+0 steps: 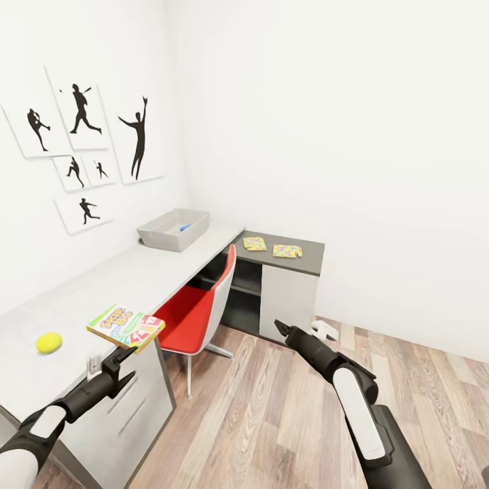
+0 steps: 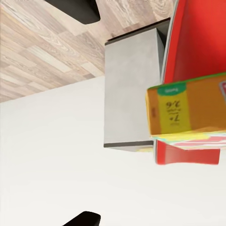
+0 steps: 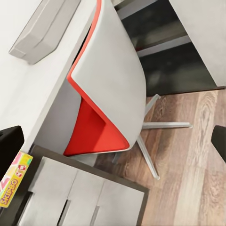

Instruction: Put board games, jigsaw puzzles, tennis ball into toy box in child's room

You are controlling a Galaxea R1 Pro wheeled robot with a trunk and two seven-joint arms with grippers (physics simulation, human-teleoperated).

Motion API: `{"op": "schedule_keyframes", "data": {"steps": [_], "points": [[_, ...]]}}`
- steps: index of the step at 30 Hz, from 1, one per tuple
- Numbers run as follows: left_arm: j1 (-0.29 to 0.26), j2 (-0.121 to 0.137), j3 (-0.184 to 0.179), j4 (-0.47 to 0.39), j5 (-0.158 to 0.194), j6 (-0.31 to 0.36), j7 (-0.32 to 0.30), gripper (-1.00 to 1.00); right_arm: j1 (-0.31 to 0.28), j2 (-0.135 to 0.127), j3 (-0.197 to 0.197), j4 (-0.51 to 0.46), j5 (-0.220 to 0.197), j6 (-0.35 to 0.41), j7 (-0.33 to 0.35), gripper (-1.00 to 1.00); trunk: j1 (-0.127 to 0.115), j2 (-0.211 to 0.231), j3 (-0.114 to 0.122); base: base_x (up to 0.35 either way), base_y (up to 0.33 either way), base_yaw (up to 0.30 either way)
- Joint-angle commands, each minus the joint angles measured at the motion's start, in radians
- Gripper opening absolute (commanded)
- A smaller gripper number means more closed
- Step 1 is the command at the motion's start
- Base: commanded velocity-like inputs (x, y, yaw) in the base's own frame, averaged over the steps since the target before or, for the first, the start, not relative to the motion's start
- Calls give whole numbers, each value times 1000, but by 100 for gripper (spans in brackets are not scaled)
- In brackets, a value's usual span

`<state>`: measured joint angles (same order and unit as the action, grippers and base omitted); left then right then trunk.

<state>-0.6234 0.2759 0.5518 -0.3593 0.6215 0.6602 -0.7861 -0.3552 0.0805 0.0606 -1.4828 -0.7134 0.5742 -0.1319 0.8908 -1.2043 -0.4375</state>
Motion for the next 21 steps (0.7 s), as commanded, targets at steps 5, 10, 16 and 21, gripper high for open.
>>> {"op": "schedule_keyframes", "data": {"steps": [5, 10, 16, 21], "points": [[-1, 3, 2, 1, 1, 7, -2, 100, -1, 7, 1, 1, -10, 1, -10, 100, 19, -36, -17, 0, 0, 0], [-1, 3, 2, 1, 1, 8, -4, 100, -1, 8, 1, 1, -10, 1, -11, 100, 38, -71, -33, 0, 0, 0], [-1, 4, 2, 2, 2, 7, -5, 100, -1, 3, 1, 1, -10, 1, -11, 100, 61, -113, -51, 0, 0, 0], [-1, 3, 2, 2, 2, 7, -5, 100, -1, 3, 1, 1, -9, 1, -11, 100, 81, -148, -67, 0, 0, 0]]}}
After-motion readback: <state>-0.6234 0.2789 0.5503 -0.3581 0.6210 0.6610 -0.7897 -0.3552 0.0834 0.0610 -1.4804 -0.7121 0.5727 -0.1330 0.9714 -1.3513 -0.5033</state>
